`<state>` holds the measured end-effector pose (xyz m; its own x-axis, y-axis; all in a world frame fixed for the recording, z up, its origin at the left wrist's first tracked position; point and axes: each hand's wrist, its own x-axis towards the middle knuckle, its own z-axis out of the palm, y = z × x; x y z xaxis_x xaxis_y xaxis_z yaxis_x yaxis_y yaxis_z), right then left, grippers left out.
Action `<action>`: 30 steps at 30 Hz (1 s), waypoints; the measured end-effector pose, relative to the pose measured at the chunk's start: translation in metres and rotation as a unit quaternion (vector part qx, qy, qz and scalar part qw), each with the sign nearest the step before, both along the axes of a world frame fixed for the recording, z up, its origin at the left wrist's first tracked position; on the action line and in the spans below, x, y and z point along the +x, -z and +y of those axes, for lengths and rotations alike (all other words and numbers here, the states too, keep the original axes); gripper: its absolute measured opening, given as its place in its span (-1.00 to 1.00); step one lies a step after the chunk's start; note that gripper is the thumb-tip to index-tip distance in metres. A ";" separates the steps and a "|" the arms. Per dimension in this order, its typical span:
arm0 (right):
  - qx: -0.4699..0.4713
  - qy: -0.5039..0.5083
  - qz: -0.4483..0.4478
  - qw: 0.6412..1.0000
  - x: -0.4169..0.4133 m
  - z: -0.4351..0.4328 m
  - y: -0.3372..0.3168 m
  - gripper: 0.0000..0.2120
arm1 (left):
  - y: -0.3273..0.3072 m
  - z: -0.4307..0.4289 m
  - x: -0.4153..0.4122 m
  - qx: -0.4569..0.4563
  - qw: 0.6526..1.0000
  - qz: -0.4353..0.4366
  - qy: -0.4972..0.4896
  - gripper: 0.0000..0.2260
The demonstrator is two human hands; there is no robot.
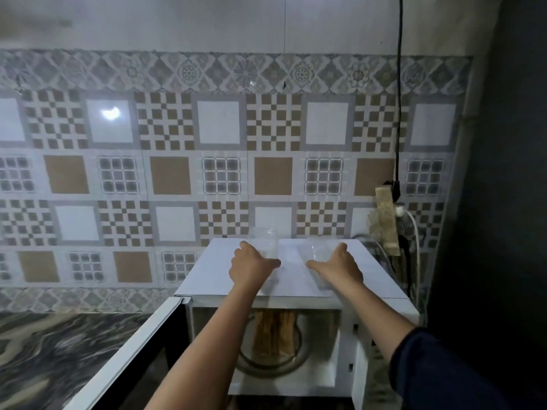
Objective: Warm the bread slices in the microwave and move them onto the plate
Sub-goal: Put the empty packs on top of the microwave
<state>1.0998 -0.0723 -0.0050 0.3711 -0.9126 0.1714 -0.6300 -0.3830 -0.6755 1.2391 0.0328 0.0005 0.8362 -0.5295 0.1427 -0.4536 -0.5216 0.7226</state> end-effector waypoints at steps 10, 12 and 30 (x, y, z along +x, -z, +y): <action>-0.033 0.007 0.045 0.998 0.022 -0.019 0.003 -0.03 | 0.007 -0.008 0.014 0.003 0.999 -0.030 0.022 -0.14; -0.035 0.010 0.045 0.998 0.024 -0.020 0.003 -0.07 | 0.008 -0.010 0.014 0.005 0.999 -0.034 0.024 -0.11; -0.073 -0.078 0.022 0.994 -0.028 0.031 -0.027 -0.28 | -0.026 0.081 -0.037 -0.033 0.996 -0.083 0.003 -0.35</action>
